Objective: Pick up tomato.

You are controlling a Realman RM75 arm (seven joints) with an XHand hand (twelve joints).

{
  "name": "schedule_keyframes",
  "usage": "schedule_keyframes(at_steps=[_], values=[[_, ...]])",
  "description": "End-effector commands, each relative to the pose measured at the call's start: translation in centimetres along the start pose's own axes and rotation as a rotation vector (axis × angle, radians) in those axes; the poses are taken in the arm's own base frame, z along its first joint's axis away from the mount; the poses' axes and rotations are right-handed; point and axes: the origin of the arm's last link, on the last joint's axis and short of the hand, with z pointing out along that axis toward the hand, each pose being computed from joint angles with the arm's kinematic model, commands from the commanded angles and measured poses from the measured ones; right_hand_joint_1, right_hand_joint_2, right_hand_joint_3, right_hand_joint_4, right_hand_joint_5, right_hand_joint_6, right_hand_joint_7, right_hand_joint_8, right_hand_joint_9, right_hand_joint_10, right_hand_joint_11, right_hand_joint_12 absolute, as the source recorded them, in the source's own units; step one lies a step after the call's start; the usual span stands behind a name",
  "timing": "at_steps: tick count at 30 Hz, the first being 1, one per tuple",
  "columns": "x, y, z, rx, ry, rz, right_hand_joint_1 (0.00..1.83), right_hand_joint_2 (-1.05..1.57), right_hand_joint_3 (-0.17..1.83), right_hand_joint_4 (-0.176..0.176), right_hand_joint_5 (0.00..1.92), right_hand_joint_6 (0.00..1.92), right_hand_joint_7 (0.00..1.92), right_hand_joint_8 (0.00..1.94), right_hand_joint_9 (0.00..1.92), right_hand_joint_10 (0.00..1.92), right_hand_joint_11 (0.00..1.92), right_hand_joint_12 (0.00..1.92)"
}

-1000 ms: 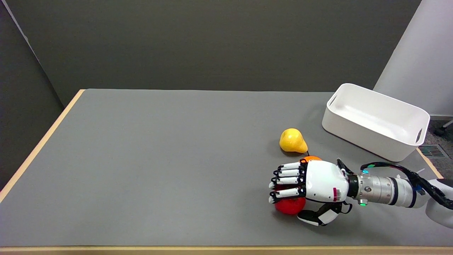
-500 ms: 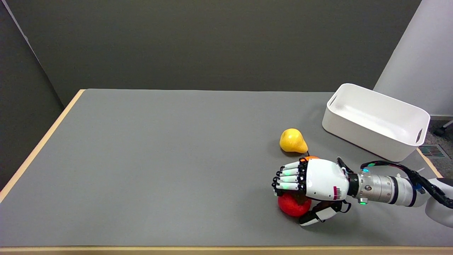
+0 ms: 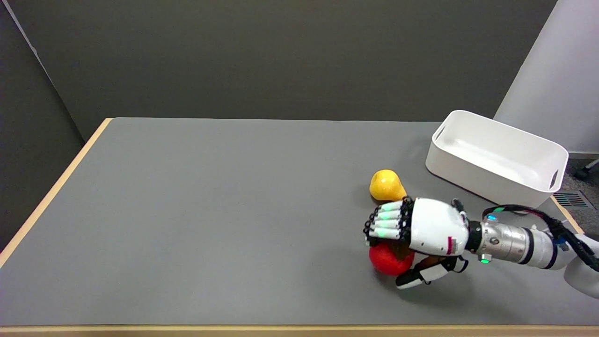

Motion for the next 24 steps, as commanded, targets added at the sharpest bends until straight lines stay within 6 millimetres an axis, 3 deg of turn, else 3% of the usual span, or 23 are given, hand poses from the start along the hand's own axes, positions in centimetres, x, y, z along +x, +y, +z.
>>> schedule_keyframes(at_steps=[1, 4, 8, 10, 13, 16, 24], values=[[6.1, 3.1, -5.1, -0.210, 0.296, -0.110, 1.34, 1.06, 0.34, -0.165, 0.63, 1.62, 0.88, 1.23, 0.73, 1.43, 0.71, 1.65], [7.6, 3.9, -7.3, -0.302, 0.373, -0.138, 1.34, 1.12, 0.21, -0.168, 0.61, 1.61, 0.86, 1.24, 0.73, 1.40, 0.73, 1.53], [8.9, 4.6, -10.2, -0.406, 0.476, -0.124, 1.34, 1.14, 0.18, -0.172, 0.60, 1.62, 0.85, 1.25, 0.72, 1.41, 0.73, 1.53], [9.5, 4.8, -11.5, -0.454, 0.533, -0.122, 1.34, 1.13, 0.20, -0.156, 0.61, 1.62, 0.86, 1.24, 0.73, 1.40, 0.74, 1.52], [10.4, 5.3, -13.4, -0.542, 0.612, -0.150, 1.34, 1.06, 0.33, -0.164, 0.63, 1.62, 0.88, 1.23, 0.73, 1.43, 0.71, 1.63], [11.1, 6.1, -14.9, -0.642, 0.658, -0.175, 1.34, 1.08, 0.31, -0.161, 0.63, 1.62, 0.88, 1.23, 0.73, 1.43, 0.71, 1.61], [12.3, 10.1, -16.3, -0.843, 0.722, -0.160, 1.34, 1.15, 0.17, -0.176, 0.59, 1.63, 0.85, 1.26, 0.72, 1.41, 0.70, 1.53]])
